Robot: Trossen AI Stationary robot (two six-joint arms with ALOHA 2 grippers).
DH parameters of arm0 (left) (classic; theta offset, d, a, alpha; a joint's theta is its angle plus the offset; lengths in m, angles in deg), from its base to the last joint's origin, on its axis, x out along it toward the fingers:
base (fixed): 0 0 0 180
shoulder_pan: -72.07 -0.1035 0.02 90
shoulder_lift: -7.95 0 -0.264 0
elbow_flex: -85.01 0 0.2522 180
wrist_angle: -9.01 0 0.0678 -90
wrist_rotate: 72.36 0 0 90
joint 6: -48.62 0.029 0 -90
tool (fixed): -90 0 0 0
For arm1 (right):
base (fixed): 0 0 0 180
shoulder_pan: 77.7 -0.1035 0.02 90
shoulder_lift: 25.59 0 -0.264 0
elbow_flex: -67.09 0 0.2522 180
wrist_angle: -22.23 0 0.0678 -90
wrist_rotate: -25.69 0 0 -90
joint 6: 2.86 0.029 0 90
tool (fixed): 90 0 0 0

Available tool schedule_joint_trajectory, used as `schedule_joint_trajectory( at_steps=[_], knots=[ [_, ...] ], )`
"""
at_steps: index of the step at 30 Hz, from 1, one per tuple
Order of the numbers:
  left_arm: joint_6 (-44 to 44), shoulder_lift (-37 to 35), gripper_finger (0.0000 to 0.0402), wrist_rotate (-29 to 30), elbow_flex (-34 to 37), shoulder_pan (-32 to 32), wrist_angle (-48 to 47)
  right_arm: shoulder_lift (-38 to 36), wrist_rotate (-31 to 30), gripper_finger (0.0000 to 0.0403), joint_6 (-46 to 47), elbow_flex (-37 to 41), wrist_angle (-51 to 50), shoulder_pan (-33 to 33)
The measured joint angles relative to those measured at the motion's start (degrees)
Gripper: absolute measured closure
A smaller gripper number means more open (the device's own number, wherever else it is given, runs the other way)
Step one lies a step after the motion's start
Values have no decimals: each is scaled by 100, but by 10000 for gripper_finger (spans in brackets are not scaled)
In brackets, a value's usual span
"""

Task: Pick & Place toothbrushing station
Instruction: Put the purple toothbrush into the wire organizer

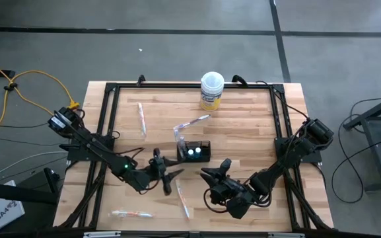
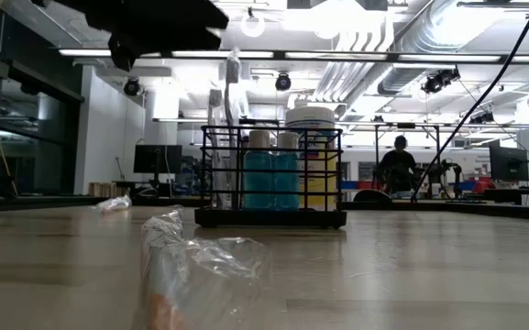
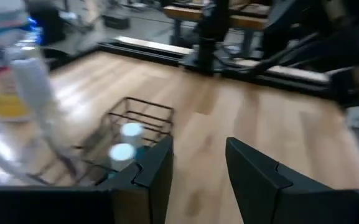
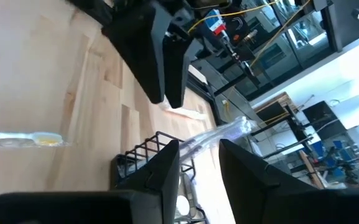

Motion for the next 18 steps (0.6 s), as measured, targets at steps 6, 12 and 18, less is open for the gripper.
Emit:
schedule_joint_trajectory(
  at_steps=[6,12,18],
  knots=[
    [-117,-398,259,-27,-2,169,-154,0,219,298,193,0,-56,4],
    [-123,-846,259,572,-2,477,-695,0,216,298,211,0,-95,4],
    [-119,-1055,259,891,-2,610,-1095,0,155,298,660,0,-374,41]
  ],
)
